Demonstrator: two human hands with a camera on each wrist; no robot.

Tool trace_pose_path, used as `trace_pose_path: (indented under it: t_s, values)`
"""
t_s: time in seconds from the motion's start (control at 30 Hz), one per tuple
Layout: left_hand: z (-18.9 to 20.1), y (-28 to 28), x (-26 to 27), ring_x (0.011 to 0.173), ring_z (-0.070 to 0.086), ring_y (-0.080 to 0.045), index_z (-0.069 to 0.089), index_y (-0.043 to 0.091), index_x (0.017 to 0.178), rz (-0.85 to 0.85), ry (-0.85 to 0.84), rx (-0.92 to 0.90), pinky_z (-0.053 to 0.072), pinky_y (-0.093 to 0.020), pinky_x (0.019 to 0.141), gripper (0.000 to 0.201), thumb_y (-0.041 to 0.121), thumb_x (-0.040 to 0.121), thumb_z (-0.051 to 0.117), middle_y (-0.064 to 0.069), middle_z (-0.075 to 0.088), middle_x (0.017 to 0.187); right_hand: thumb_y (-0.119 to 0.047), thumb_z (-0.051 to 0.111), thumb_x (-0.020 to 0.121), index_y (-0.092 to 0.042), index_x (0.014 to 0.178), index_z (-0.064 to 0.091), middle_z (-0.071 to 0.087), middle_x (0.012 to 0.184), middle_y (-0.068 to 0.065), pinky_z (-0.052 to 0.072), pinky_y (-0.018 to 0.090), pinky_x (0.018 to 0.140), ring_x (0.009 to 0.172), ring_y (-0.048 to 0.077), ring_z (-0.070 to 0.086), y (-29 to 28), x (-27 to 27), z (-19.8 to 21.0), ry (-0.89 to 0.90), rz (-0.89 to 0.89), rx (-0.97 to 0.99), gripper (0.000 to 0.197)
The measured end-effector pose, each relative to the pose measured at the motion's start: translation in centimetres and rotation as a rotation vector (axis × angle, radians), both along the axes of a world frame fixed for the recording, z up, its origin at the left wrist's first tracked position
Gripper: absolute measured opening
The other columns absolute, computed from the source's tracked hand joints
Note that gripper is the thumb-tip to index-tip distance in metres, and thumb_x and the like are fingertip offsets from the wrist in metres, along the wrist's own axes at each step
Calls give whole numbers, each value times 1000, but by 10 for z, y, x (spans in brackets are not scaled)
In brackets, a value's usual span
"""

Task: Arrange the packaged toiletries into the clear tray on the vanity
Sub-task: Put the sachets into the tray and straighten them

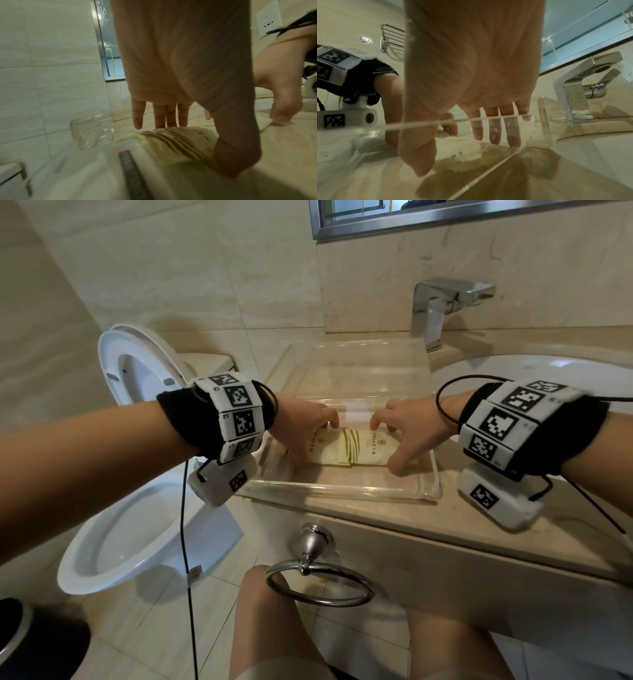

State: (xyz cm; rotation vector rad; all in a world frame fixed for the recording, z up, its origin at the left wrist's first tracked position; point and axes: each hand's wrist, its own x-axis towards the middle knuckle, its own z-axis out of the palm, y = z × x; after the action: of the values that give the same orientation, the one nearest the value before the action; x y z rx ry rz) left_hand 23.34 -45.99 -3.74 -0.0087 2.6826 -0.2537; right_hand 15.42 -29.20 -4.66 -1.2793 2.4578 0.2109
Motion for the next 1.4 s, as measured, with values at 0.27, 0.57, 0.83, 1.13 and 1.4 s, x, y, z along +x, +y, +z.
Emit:
trace_pose_path:
  t_s: [0.27,0.57,0.83,1.13,1.4]
  values:
    - [3,-4,1,120,45,-17,24,21,143,0,-8,62,40,-24,94,86,33,75,76,2,37,140,-39,72,75,-22,137,32,41,127,1,46,28,90,106,15,43,0,2,2,0,-5,-9,76]
    - [30,-35,5,122,47,-21,29,13,141,164,20,131,42,-34,103,62,18,88,60,-4,43,139,-35,67,81,-17,136,36,49,125,4,47,28,88,103,16,49,-21,12,17,-49,32,-131,65]
    - [20,-51,18,122,46,-21,33,13,140,179,78,69,38,-27,97,54,23,91,55,-5,43,139,-32,66,83,-15,134,38,50,126,4,46,28,87,99,16,48,-51,26,18,-53,67,-110,61]
    - [17,-41,25,125,38,-19,44,30,135,-25,-7,165,31,-32,108,54,24,85,64,-3,40,137,-28,62,86,-29,136,37,45,136,6,43,31,95,106,17,48,-58,31,19,-55,142,18,56]
    - [13,-37,24,118,43,-22,43,30,135,-61,-23,97,37,-37,104,57,28,83,66,-4,44,132,-28,56,91,-30,140,37,40,142,5,35,24,91,114,16,44,-56,30,19,-50,168,70,53]
